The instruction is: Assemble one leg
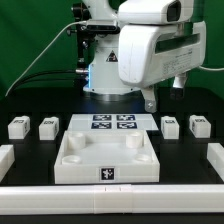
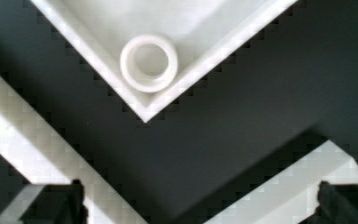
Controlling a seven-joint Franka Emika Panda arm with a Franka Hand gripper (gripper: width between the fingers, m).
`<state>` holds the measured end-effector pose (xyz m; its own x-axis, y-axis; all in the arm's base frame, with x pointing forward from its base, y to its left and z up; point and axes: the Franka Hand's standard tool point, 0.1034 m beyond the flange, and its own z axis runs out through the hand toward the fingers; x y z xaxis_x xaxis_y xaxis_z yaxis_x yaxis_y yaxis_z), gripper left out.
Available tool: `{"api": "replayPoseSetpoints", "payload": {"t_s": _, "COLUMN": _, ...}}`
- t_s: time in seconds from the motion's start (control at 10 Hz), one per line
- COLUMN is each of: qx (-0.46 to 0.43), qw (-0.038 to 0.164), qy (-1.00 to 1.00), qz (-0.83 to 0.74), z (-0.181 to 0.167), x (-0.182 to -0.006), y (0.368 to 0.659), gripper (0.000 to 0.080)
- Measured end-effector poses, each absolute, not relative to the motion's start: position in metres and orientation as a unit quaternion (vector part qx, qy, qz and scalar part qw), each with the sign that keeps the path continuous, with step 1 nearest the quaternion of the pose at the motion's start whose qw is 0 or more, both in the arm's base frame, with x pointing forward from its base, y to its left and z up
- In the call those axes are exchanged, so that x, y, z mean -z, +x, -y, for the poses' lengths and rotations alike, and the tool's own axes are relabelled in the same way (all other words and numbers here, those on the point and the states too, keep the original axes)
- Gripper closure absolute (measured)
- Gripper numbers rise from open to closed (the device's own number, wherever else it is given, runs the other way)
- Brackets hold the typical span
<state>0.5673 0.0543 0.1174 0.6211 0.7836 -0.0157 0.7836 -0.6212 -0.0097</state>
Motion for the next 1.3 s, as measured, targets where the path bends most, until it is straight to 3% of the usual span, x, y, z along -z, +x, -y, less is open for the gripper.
{"api": "replayPoseSetpoints", "payload": {"t_s": 1.3, "qx": -0.009, "qw": 0.001, "qy": -0.900, "qz": 0.435, "z": -0.0543, "x": -0.1171, "y": 0.5672, "gripper": 0.0150}}
